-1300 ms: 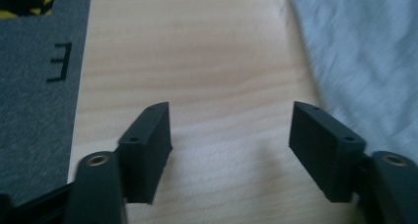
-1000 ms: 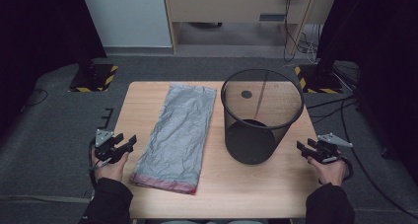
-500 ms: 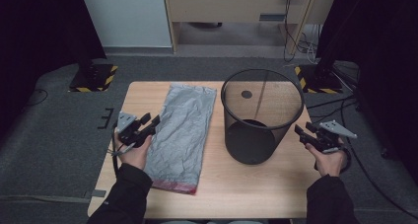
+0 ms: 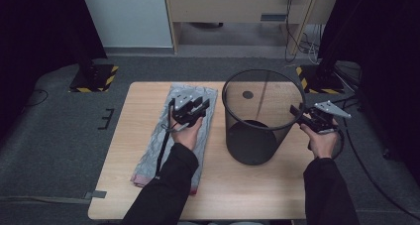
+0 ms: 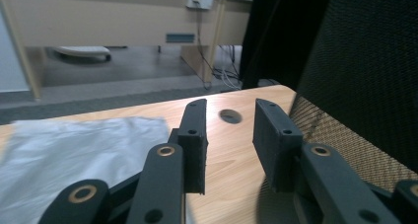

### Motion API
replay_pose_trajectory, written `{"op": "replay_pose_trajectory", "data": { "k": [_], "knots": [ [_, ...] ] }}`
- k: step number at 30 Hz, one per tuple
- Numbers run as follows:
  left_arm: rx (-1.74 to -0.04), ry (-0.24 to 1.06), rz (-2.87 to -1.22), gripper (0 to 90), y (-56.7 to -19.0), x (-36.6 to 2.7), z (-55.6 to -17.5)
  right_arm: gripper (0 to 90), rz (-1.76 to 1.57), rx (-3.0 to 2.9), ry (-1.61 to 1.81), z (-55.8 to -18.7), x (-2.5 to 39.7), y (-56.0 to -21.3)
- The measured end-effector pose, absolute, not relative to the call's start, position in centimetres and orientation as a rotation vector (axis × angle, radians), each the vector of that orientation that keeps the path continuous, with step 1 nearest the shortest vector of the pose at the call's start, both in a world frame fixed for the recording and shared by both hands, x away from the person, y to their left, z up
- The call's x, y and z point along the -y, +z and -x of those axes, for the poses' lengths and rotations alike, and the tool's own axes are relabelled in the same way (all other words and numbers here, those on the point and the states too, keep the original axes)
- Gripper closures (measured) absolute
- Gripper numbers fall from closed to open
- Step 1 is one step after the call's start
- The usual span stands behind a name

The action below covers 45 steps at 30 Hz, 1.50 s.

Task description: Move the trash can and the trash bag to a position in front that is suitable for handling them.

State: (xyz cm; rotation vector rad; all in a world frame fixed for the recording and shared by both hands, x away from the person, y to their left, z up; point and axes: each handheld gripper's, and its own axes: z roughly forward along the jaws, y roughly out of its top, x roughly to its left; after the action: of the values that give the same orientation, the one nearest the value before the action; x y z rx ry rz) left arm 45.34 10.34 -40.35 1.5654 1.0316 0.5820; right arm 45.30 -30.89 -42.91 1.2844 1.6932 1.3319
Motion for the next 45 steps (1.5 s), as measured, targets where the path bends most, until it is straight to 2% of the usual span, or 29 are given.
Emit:
{"op": "replay_pose_trajectory", "data": {
  "k": [1,2,3,6,7,16,21,37,40,42,45],
  "knots": [
    [-1.024,0.578,-1.571,67.2,-40.2,-9.7,-45.6,56.1,-1.284,-1.693,1.332,-45.3,30.9,-42.9],
    [-1.018,0.568,-1.57,68.0,-40.2,-9.2,-45.8,61.7,-1.265,-1.699,1.366,-45.6,30.4,-42.6],
    [-1.006,0.551,-1.57,68.1,-40.1,-8.8,-45.9,63.1,-1.243,-1.704,1.37,-45.6,30.2,-42.6],
    [-0.962,0.525,-1.576,68.2,-39.9,-8.0,-46.1,62.9,-1.209,-1.71,1.402,-45.5,29.7,-42.8],
    [-0.958,0.523,-1.588,71.4,-39.9,-7.9,-46.0,65.3,-1.194,-1.735,1.404,-45.3,29.5,-42.8],
    [-0.948,0.48,-1.603,72.3,-39.8,-11.0,-43.9,69.5,-1.141,-1.777,1.433,-43.7,27.3,-42.9],
    [-0.931,0.507,-1.65,70.3,-39.4,-13.5,-41.9,67.9,-1.126,-1.813,1.451,-42.6,25.1,-42.8],
    [-0.955,0.543,-1.679,69.8,-38.9,-17.1,-39.7,70.4,-1.081,-1.871,1.409,-40.6,20.7,-42.2],
    [-0.962,0.541,-1.662,65.6,-39.0,-17.8,-39.4,67.0,-1.093,-1.861,1.442,-40.5,20.3,-42.4],
    [-0.966,0.541,-1.657,59.5,-39.4,-18.2,-39.5,61.7,-1.1,-1.854,1.441,-40.5,20.3,-42.4],
    [-1.002,0.608,-1.74,49.1,-41.3,-18.7,-40.0,53.4,-1.102,-1.841,1.407,-40.5,20.8,-42.3]
  ]
}}
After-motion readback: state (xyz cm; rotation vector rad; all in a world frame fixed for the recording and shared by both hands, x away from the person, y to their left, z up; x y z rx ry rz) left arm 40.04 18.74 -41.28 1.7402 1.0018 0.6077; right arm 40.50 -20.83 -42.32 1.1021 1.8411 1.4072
